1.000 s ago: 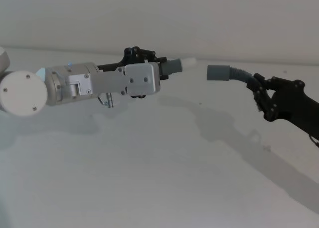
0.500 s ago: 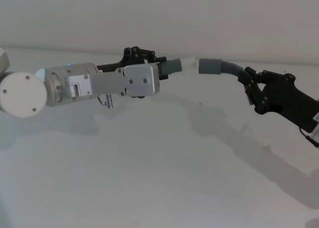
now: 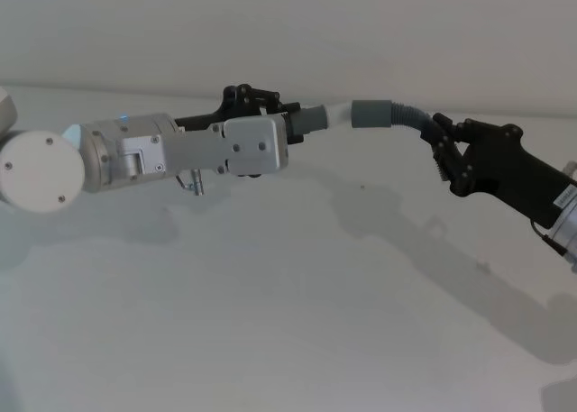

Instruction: Use both hands to pick up one end of the pipe from the table, align the ends, and insert them.

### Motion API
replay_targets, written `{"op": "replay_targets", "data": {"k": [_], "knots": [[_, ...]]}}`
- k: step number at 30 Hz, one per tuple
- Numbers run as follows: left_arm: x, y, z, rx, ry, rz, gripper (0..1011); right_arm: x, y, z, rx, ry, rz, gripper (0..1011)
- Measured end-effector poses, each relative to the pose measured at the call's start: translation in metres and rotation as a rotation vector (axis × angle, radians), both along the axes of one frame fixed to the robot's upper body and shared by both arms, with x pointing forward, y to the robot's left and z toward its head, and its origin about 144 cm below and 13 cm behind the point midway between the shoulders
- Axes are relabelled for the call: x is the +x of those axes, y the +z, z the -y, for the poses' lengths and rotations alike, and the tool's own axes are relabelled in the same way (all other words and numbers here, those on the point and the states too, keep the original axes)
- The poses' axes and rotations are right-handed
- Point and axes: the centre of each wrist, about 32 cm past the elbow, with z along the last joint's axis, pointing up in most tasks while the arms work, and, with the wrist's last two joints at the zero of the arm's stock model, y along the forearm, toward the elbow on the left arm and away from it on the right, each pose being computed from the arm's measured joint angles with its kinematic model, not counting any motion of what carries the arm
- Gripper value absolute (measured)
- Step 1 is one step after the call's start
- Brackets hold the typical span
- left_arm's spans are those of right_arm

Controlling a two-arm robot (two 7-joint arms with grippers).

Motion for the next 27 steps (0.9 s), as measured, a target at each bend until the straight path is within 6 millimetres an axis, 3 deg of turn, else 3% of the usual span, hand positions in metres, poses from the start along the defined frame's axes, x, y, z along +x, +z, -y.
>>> {"op": "replay_targets", "data": {"k": [27], "knots": [[0.000, 0.000, 0.000, 0.000, -0.001, 0.001, 356, 0.013, 0.003, -0.007, -0.041, -0.008, 0.011, 116]]}}
